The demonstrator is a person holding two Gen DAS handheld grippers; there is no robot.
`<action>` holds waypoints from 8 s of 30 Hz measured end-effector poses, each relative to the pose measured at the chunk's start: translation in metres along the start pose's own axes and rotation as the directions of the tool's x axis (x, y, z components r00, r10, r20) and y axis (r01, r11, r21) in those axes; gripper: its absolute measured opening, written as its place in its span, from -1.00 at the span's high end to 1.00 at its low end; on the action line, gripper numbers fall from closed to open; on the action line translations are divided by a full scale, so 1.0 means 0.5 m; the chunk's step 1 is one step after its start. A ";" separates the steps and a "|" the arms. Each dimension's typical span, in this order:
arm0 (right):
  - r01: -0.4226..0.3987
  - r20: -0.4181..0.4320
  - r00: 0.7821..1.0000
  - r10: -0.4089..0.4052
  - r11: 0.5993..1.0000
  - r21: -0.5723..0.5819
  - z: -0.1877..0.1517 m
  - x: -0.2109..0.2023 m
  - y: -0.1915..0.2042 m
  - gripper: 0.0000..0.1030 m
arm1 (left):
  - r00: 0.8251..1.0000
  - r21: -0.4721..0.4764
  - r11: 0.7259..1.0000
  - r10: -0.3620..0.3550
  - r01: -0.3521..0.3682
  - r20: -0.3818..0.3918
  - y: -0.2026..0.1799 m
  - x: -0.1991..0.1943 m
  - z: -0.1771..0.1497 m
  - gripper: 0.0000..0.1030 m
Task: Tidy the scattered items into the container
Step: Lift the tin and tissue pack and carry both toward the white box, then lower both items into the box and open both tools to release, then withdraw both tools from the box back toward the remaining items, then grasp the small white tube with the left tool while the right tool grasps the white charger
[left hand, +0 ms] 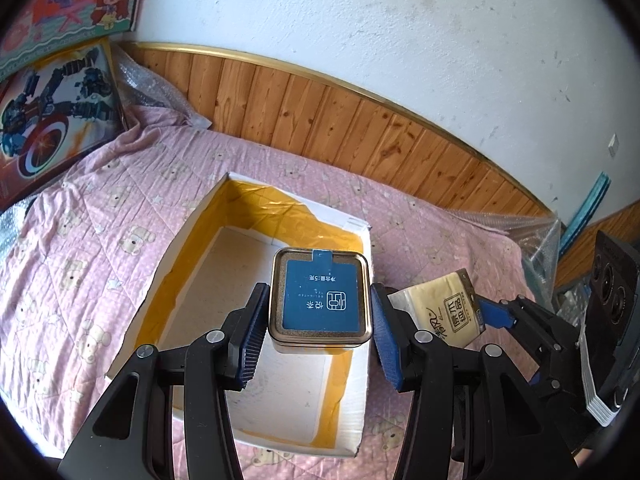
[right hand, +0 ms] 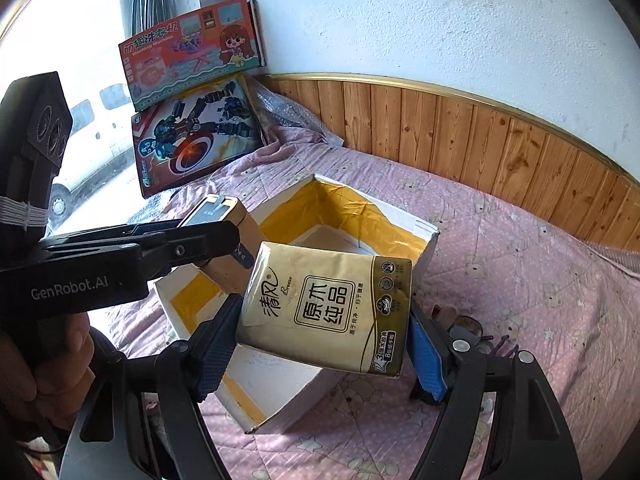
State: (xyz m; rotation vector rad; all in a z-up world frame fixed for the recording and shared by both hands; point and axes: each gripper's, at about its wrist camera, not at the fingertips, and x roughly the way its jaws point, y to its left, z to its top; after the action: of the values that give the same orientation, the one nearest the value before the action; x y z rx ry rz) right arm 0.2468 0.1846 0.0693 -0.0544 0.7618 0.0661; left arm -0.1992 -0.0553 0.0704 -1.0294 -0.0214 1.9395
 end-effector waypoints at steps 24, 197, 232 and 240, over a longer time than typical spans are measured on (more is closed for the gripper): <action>0.001 -0.173 0.984 -0.042 0.972 -0.235 0.059 0.197 -0.011 -0.49 | 0.983 0.032 0.997 0.080 -0.076 -0.166 0.060 0.190 0.073 0.00; -0.131 0.146 0.983 0.115 0.985 0.109 -0.228 -0.162 -0.184 -0.55 | 0.978 0.238 0.971 0.047 0.003 -0.205 -0.195 0.006 -0.217 -0.04; 0.079 -0.160 0.987 -0.002 0.876 0.476 -0.323 0.038 -0.428 -0.06 | 0.933 0.358 0.909 -0.078 0.211 -0.352 -0.362 0.318 -0.235 -0.04; 0.154 -0.254 0.967 -0.030 0.861 0.485 -0.349 0.108 -0.463 -0.05 | 0.912 0.367 0.895 -0.093 0.252 -0.399 -0.365 0.410 -0.262 -0.04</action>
State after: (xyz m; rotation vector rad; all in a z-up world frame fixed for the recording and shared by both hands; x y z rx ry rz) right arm 0.1840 -0.0568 -0.0882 0.4070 0.9971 -0.2386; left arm -0.0311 0.1518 -0.0760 -1.0472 0.4768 1.4694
